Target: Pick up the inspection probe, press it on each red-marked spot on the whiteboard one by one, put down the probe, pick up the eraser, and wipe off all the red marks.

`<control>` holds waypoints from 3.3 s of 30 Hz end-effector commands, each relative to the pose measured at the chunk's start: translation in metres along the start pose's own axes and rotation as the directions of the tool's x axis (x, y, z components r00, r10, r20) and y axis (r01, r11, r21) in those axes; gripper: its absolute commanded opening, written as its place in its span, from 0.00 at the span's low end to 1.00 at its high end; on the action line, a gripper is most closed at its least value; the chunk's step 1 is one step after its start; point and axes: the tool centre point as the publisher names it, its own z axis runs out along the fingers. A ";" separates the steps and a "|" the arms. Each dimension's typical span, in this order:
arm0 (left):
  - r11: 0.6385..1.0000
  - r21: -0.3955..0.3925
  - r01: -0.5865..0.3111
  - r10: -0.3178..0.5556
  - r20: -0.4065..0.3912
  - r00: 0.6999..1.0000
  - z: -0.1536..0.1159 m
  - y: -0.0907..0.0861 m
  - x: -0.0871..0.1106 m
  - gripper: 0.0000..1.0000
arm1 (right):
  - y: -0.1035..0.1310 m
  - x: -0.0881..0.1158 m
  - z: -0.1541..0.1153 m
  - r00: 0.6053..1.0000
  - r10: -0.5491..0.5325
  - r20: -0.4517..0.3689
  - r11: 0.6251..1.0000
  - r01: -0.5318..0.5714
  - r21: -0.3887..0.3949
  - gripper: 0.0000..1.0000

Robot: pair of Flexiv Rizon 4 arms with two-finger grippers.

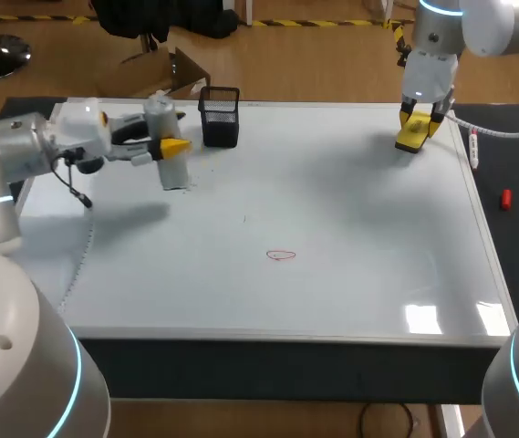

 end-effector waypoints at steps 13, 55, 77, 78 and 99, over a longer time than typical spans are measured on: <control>1.000 0.005 0.005 -0.006 0.058 0.998 -0.047 -0.003 -0.041 0.00 | -0.001 0.000 -0.001 1.000 -0.002 -0.004 1.000 0.002 0.000 0.00; 1.000 0.001 0.005 -0.005 0.067 0.998 -0.054 -0.008 -0.039 0.00 | 0.059 -0.024 -0.002 0.990 -0.123 -0.068 0.989 0.127 0.071 0.00; 1.000 0.001 0.005 -0.005 0.067 0.998 -0.054 -0.008 -0.039 0.00 | 0.237 -0.092 0.005 0.933 -0.357 -0.038 0.923 0.358 0.142 0.00; 1.000 0.001 0.005 -0.005 0.067 0.998 -0.054 -0.008 -0.039 0.00 | 0.245 -0.093 0.007 0.930 -0.365 -0.044 0.919 0.367 0.141 0.00; 1.000 0.001 0.005 -0.005 0.067 0.998 -0.054 -0.008 -0.039 0.00 | 0.386 -0.094 0.026 0.915 -0.403 -0.025 0.909 0.404 0.101 0.00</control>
